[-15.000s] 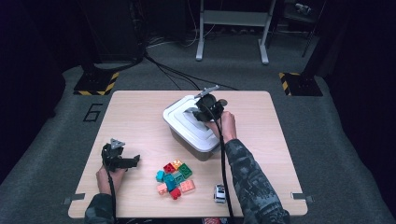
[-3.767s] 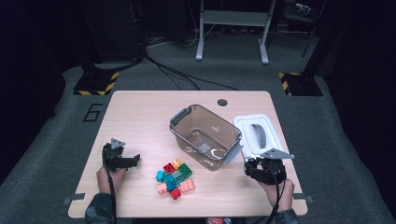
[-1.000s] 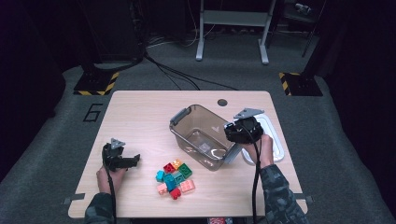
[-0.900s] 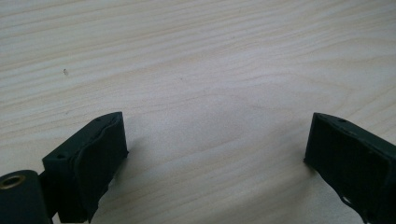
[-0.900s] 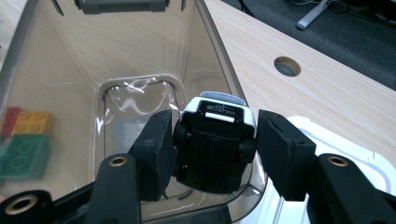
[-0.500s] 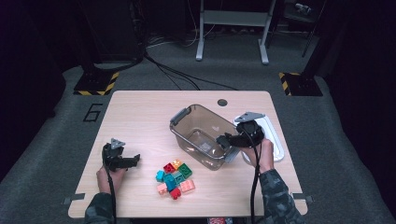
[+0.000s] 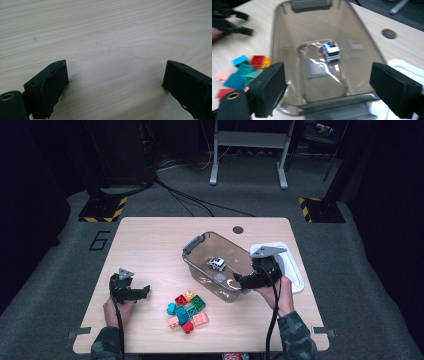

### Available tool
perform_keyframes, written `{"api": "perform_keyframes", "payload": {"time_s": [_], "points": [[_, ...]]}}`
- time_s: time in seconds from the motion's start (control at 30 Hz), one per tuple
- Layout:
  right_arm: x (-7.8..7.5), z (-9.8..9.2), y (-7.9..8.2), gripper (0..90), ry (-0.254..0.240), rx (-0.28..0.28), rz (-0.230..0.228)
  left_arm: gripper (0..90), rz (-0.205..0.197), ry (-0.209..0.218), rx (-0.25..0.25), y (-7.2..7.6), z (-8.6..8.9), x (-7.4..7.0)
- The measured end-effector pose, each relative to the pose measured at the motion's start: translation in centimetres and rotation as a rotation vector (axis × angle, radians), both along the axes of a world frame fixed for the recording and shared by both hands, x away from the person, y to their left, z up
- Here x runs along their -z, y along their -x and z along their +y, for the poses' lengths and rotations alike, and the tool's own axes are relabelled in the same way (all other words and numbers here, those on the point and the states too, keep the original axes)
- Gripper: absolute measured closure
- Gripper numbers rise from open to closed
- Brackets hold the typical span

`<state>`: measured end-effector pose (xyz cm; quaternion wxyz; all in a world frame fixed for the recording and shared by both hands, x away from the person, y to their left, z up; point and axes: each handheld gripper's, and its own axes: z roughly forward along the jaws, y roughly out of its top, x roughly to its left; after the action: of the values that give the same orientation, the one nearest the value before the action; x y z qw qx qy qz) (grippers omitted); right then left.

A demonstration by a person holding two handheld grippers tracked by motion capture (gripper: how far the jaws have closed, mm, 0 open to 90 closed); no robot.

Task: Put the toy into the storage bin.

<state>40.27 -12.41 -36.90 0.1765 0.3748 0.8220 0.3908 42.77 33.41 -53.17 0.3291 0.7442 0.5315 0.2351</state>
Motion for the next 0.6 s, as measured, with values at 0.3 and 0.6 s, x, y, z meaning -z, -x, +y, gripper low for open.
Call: {"api": "perform_keyframes", "payload": {"time_s": [0.3,0.6], "points": [[0.3,3.2,2.4,4.3,-0.011,-0.12,0.007,6.0,0.0,0.0,0.0,0.0,0.0,0.0],[1.3,4.5,3.6,3.7,-0.02,-0.163,0.005,6.1,0.0,0.002,0.0,0.0,0.0,0.0]]}}
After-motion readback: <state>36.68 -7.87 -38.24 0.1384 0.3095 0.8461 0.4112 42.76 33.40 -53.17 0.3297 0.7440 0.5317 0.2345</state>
